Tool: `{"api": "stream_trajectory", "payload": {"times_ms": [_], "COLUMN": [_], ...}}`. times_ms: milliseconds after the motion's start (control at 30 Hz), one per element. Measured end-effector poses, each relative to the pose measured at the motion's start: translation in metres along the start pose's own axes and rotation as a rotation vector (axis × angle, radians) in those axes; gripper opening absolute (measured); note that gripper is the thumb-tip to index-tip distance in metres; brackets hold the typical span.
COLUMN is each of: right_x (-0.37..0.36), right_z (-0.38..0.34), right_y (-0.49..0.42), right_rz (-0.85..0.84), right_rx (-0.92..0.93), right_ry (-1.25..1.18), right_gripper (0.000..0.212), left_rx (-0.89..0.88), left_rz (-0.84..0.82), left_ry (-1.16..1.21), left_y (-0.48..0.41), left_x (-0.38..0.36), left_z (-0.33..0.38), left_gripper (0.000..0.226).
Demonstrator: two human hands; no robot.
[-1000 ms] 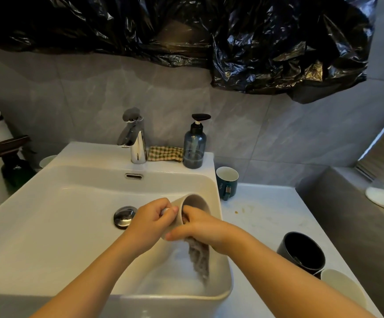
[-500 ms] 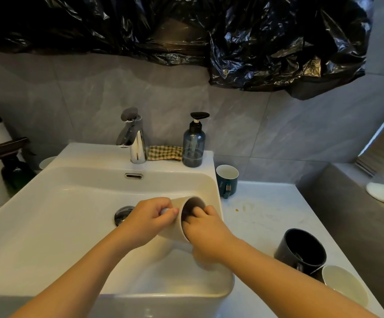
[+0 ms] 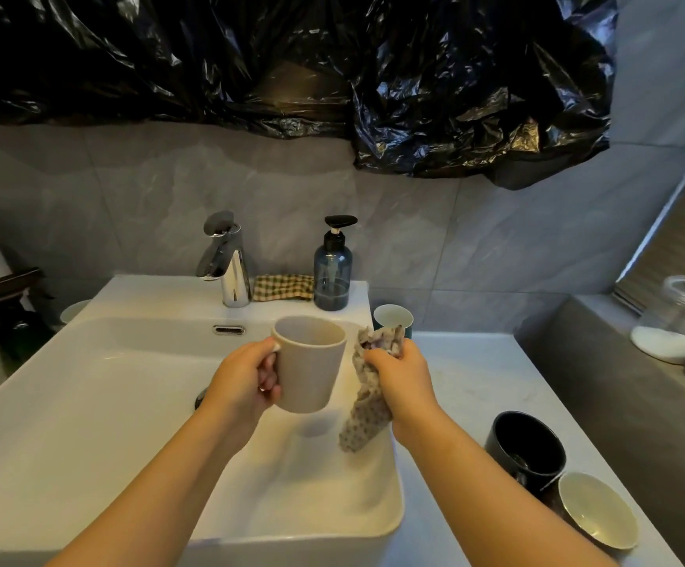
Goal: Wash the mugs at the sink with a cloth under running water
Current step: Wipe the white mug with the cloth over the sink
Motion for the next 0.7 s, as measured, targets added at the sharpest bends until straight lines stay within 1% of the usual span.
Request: {"api": "stream_trajectory", "payload": {"times_ms": [67,133,200,267,333,467,533,600,700], "right_x": [0.011,0.026,0.05,0.076,0.109,0.17,0.194,0.211,0.231], "right_z": [-0.007,-0.014,-0.019,-0.02,-0.02,-0.008,0.003,0.016,0.03], "right_y": [0.001,0.002,0.002,-0.001,-0.003,-0.016,-0.024,-0.034,-0.05], "right_rz": [-0.017,-0.018,0.024,0.061,0.104,0.176,0.197,0.203,0.192], "right_rx": [-0.006,0.012,0.03,0.04,0.044,0.037,0.019,-0.008,-0.033], "right_ry": [-0.032,-0.047,-0.078,-0.097,-0.071,-0.039,-0.03,-0.035,-0.061], "right_gripper": [0.034,0.033,0.027,0.017,0.009,0.027,0.03,0.027,0.013], "left_rx": [0.044,0.07,0.075,0.086,0.104,0.143,0.158,0.167,0.174], "left_rz": [-0.041,-0.069,-0.11,-0.139,-0.146,-0.16,-0.154,-0.137,-0.115], "left_ry": [0.054,0.05,0.005,-0.033,-0.056,-0.179,-0.237,-0.263,-0.271], "left_y": [0.006,0.01,0.013,0.013,0.011,-0.003,-0.011,-0.02,-0.034], "left_x": [-0.021,-0.044,-0.071,-0.099,-0.126,-0.168,-0.182,-0.194,-0.211], "left_z": [-0.001,-0.002,-0.006,-0.013,-0.023,-0.055,-0.074,-0.092,-0.117], "left_gripper": [0.04,0.04,0.04,0.04,0.039,0.039,0.038,0.038,0.037]}}
Point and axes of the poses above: each hand's wrist, its own y-axis away from the middle knuckle, its own x-axis out of the back of the hand, z = x × y, the point moved 9 cm from there along -y, towards the middle knuckle, and after that the axes turned 11 degrees about y, right-handed, at the moved point
